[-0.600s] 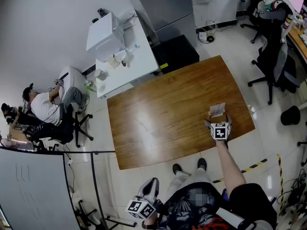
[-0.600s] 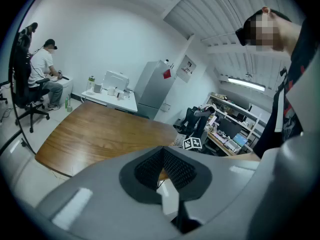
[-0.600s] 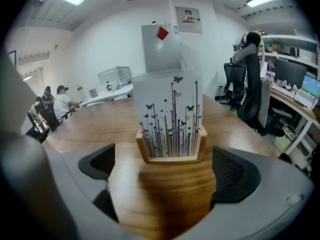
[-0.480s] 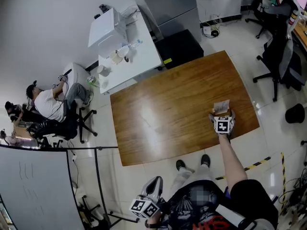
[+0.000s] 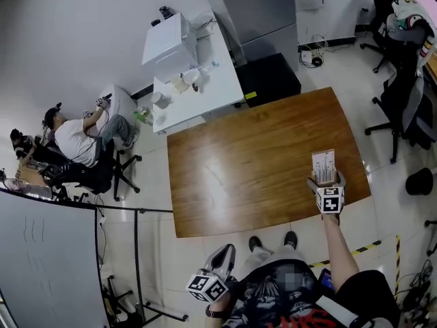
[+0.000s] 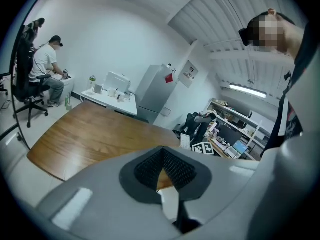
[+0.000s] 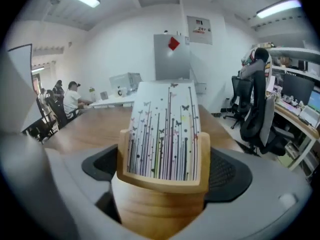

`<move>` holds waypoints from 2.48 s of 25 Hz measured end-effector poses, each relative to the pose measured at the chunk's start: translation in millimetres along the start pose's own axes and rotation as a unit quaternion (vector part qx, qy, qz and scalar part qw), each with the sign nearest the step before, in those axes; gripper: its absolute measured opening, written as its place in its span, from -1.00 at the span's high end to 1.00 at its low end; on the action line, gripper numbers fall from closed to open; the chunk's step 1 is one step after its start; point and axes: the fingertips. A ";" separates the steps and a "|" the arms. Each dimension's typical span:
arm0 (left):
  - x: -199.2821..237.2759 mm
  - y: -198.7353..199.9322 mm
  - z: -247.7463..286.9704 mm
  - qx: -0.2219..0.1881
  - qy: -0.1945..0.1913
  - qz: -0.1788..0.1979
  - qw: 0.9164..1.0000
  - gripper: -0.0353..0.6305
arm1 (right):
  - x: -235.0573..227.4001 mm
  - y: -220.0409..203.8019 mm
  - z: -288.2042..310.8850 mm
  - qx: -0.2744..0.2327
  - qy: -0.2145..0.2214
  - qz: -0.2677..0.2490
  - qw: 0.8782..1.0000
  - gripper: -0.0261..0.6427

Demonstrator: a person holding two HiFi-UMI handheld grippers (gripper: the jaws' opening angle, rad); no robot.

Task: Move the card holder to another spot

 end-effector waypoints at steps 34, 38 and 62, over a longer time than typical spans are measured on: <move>54.6 95.2 -32.3 -0.110 -0.045 0.013 0.993 0.89 | 83.2 187.6 -183.4 -0.235 0.021 -0.054 0.970 -0.64; 73.8 98.8 -61.9 -0.127 -0.013 0.009 0.992 0.89 | 141.5 197.4 -148.4 -0.230 0.077 -0.079 0.967 -0.64; 258.8 34.1 -244.1 -0.173 0.198 -0.138 0.955 0.89 | 546.4 52.1 196.6 0.001 0.236 -0.242 0.941 -0.63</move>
Point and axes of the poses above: the fingertips, and each gripper's own axes: z forward along the fingers, x to its left, y out of its top, and after that the axes turned 5 degrees about -z, right-handed
